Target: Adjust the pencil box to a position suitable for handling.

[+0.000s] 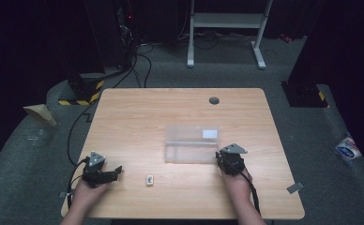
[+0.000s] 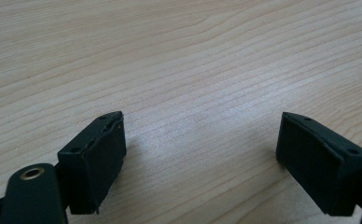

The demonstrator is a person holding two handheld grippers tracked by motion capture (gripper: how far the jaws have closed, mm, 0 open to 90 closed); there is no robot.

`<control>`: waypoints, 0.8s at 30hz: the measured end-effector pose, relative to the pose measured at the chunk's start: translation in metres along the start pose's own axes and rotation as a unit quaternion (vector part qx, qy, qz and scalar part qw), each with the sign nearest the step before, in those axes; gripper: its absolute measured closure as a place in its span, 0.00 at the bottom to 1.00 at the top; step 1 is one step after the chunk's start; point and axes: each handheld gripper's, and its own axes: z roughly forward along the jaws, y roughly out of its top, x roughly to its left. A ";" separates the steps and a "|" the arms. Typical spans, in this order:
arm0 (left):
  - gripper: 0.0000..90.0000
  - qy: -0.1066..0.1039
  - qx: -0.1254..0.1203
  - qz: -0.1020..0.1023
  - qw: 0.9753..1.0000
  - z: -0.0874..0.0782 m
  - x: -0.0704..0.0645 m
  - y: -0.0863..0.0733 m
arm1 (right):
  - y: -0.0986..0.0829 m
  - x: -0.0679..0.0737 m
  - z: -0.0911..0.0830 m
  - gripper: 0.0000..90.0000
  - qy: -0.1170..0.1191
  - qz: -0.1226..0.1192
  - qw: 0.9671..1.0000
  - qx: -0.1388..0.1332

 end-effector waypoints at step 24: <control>0.16 0.000 0.000 -0.001 1.000 0.001 -0.001 0.001 | -0.004 -0.035 -0.030 0.63 -0.016 0.032 0.999 -0.022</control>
